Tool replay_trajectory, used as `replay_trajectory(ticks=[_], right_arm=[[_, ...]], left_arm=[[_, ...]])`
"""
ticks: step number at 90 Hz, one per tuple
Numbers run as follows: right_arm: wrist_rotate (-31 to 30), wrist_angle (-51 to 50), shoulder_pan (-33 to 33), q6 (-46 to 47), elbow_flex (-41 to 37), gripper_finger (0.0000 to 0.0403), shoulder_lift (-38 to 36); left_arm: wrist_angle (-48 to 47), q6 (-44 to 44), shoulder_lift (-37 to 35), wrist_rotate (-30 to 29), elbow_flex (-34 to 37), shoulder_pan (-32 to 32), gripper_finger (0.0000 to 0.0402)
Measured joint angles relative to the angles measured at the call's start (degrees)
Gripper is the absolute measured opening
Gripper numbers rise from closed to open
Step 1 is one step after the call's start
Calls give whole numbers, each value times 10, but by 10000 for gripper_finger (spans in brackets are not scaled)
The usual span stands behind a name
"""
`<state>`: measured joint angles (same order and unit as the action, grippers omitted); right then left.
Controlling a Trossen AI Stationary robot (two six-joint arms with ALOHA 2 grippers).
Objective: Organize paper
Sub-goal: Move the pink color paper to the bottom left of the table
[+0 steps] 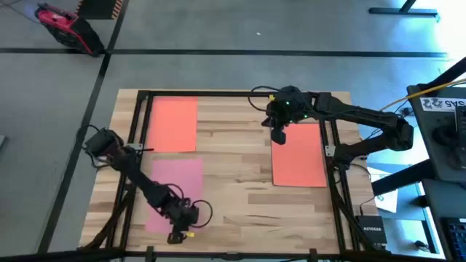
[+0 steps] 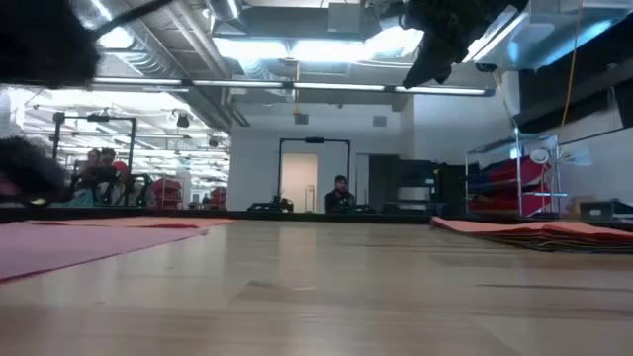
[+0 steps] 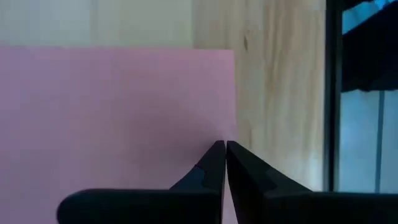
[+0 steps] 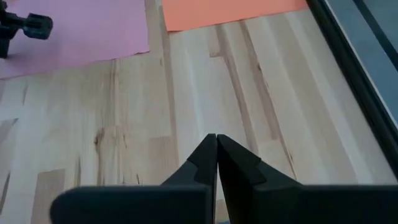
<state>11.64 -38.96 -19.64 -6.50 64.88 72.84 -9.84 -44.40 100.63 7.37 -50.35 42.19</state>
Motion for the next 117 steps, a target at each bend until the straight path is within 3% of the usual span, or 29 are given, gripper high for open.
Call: replay_trajectory(ticks=[34,85,117], right_arm=[[0,-1,0,0,0,0,0],[0,-2,1,0,0,0,0],[0,-2,1,0,0,0,0]], left_arm=[[-2,-110,0,-20,0,36,0],[-97,-122,-35,-44,1,36,0],[-94,-122,-39,-37,1,37,0]])
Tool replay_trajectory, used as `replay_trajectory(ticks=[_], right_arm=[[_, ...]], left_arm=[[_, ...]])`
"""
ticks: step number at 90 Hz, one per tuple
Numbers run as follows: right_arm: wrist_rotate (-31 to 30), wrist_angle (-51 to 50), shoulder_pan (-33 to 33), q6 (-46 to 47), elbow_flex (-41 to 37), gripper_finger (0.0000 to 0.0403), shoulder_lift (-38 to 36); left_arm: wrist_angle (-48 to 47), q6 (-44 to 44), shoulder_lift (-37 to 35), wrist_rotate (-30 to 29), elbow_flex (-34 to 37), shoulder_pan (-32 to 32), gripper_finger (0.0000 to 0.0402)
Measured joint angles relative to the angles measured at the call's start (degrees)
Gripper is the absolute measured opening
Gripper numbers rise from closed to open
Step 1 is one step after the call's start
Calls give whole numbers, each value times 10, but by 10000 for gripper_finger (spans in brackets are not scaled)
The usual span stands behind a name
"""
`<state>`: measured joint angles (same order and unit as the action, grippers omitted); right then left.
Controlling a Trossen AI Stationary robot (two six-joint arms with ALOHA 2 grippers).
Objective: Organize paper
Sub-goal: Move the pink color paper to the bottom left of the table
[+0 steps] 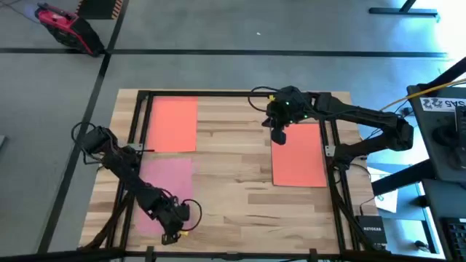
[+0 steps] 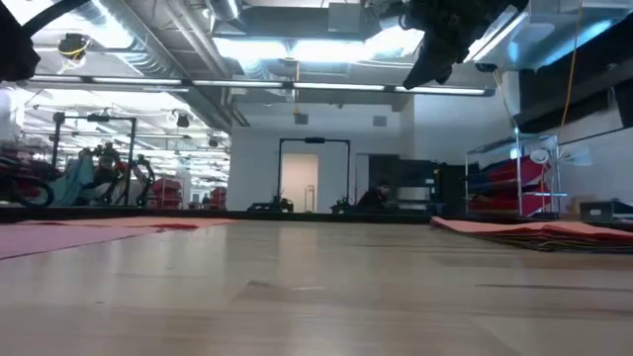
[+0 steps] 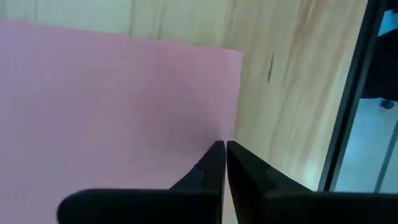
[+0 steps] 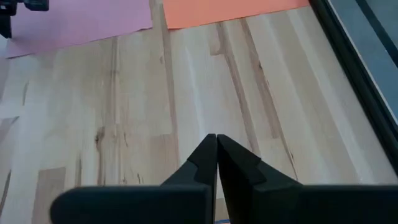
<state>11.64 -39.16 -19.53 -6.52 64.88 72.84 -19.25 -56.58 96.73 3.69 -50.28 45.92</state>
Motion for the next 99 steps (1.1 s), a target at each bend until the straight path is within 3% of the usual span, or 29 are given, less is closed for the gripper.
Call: replay_trajectory(ticks=[51,70,99], right_arm=[[0,0,0,-4,0,0,0],[0,0,0,-4,0,0,0],[0,0,0,-5,0,0,0]], left_arm=[[-13,-48,-5,1,-1,45,0],[-9,-52,-39,-69,-16,24,0],[-6,-13,-9,-76,-16,-14,0]])
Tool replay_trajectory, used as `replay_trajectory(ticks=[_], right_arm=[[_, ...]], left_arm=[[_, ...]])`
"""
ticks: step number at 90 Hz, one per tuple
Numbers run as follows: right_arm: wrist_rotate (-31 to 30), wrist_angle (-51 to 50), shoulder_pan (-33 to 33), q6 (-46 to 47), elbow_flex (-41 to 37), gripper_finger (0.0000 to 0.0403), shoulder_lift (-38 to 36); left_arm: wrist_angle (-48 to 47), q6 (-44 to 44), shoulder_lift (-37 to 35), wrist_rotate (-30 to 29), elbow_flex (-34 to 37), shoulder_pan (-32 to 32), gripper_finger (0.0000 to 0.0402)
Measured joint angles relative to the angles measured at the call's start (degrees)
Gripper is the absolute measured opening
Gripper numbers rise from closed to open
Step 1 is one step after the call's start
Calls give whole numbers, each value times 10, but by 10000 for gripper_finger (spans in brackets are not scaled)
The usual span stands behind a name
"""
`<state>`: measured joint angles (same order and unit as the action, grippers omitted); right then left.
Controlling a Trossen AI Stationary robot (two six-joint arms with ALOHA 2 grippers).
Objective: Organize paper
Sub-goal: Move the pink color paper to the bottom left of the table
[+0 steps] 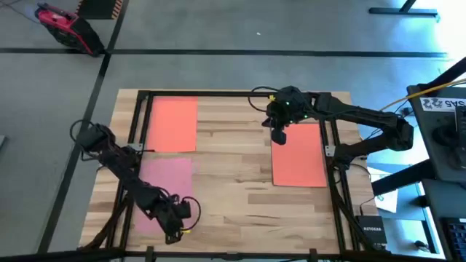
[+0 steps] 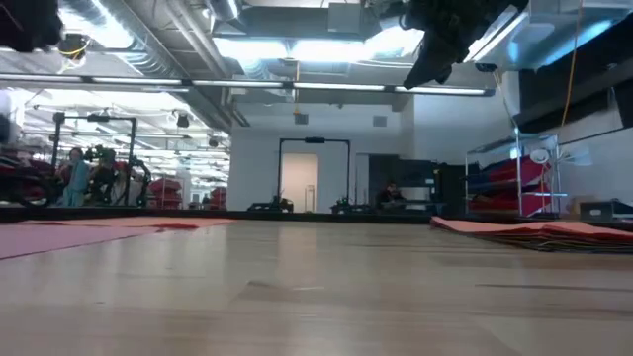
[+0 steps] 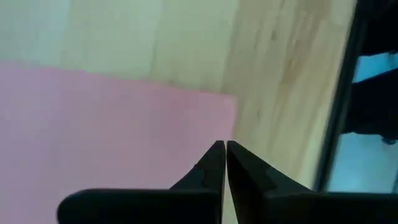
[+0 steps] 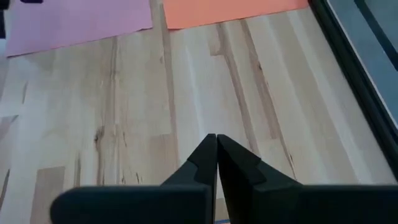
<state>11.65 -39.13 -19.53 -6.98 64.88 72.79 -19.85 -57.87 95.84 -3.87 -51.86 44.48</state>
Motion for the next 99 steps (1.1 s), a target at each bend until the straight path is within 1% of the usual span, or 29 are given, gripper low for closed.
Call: replay_trajectory(ticks=[12,31,43,75,99], right_arm=[[0,0,0,-2,0,0,0],[0,0,0,-9,0,0,0],[0,0,0,-9,0,0,0],[0,0,0,-9,0,0,0],[0,0,0,-9,0,0,0]], left_arm=[[10,25,17,-1,0,-8,0],[23,12,34,0,0,-4,0],[24,10,34,1,0,2,0],[24,-16,34,25,0,24,0],[23,-21,13,26,0,24,0]])
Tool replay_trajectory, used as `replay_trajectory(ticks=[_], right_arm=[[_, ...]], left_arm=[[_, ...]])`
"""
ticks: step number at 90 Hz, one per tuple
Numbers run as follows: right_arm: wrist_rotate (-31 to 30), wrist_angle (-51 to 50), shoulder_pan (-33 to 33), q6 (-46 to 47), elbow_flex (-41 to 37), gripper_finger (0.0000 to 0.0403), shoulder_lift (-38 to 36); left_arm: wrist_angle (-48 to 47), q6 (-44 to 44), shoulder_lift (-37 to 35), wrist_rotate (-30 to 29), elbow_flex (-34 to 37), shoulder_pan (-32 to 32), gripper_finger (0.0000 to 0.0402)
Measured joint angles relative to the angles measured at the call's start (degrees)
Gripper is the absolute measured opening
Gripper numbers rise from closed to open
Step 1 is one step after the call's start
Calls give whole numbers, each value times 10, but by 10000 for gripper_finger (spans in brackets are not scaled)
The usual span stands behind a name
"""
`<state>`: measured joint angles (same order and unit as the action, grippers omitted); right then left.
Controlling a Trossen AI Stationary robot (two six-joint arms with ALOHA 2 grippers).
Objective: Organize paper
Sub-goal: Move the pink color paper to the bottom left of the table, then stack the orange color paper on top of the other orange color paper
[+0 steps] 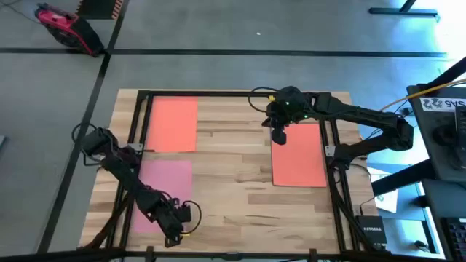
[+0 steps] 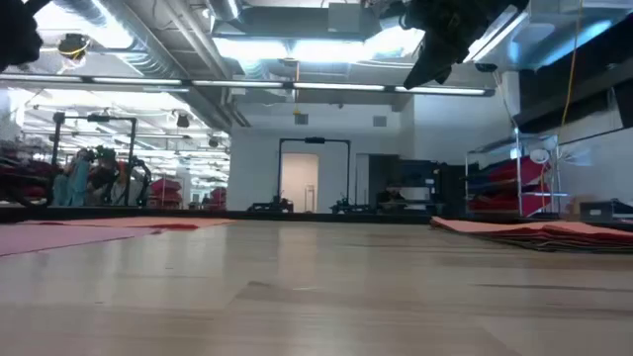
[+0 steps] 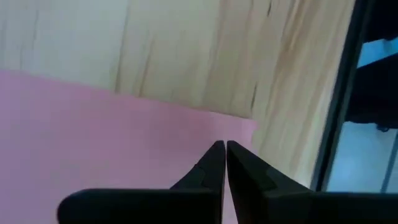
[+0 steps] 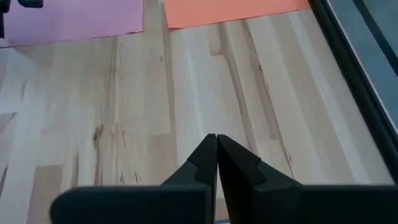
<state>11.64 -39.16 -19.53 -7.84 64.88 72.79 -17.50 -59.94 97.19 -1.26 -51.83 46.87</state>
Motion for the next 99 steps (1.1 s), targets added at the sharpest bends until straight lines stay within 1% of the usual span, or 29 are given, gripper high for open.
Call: replay_trajectory(ticks=[19,31,42,48,56,64,71,77,88,99], right_arm=[[0,0,0,0,0,0,0],[42,-1,0,0,0,0,0],[63,-9,0,-12,0,0,0],[74,-15,0,-21,0,0,0],[78,-14,0,-33,-1,0,-4],[109,-11,0,-57,-1,0,-17],[132,-7,0,-71,-1,0,-29],[135,-7,0,-74,-1,0,-39],[134,5,0,-75,-20,0,-66],[140,33,0,-56,-72,0,-102]], left_arm=[[0,-1,-22,-7,-19,-2,0],[2,-13,-42,-44,-34,-8,0],[1,-26,-67,-84,-40,-18,0],[1,-26,-85,-114,-40,-25,0],[0,-23,-113,-174,-37,-36,0],[2,-8,-150,-237,-27,-51,0],[3,19,-182,-284,-16,-69,0],[26,55,-210,-310,0,-90,0],[133,139,-250,-308,43,-142,0],[236,203,-271,-264,86,-200,0]])
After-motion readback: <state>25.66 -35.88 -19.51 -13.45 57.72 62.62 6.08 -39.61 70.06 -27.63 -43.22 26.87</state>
